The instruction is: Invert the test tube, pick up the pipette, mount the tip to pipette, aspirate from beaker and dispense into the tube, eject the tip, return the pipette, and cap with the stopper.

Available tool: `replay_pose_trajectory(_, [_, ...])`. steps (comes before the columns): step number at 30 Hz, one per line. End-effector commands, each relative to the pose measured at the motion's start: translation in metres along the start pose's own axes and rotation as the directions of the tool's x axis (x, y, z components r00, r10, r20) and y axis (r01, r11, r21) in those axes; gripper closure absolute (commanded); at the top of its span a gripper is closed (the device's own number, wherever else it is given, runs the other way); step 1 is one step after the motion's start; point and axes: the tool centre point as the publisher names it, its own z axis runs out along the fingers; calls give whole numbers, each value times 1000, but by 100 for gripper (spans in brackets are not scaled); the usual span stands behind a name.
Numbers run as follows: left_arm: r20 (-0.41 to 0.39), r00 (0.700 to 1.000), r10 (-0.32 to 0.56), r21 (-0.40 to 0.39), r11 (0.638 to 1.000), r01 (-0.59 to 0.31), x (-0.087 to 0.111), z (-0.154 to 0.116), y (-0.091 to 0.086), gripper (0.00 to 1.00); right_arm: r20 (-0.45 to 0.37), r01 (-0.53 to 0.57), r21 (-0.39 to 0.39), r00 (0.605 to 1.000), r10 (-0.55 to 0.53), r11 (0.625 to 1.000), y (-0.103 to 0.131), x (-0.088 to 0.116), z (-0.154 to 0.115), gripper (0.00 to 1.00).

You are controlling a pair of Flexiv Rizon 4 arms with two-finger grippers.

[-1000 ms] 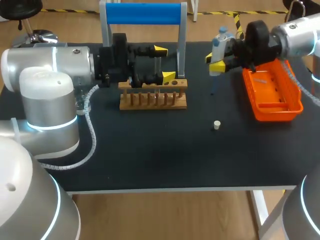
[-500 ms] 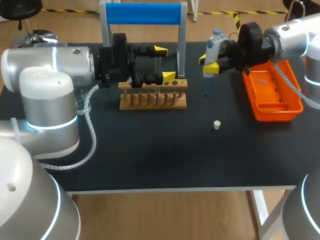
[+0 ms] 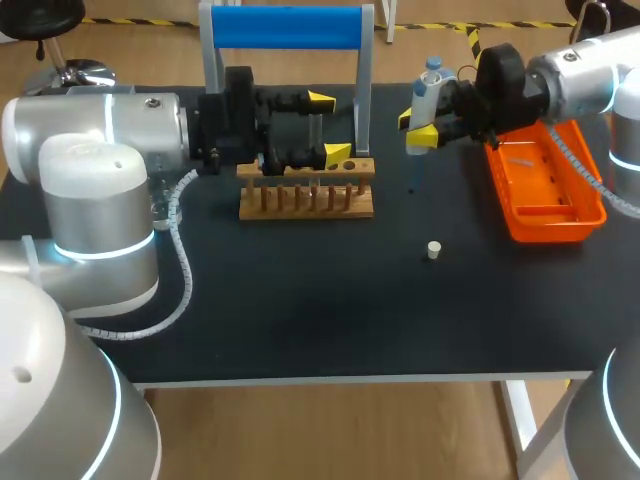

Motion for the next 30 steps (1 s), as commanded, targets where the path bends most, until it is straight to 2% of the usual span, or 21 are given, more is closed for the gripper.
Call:
replay_pose_trajectory(1, [0,1000,1,1,1000,-1,0,0,0,0,-1,0,1,1000,0,1000,0,0,0,100])
replay_pose_trajectory(4, [0,1000,1,1,1000,-1,0,0,0,0,-1,0,1,1000,0,1000,0,0,0,100])
replay_pose_trajectory(30, [0,1000,1,1,1000,-1,0,0,0,0,-2,-24,1,1000,24,1000,-3,7,66,100])
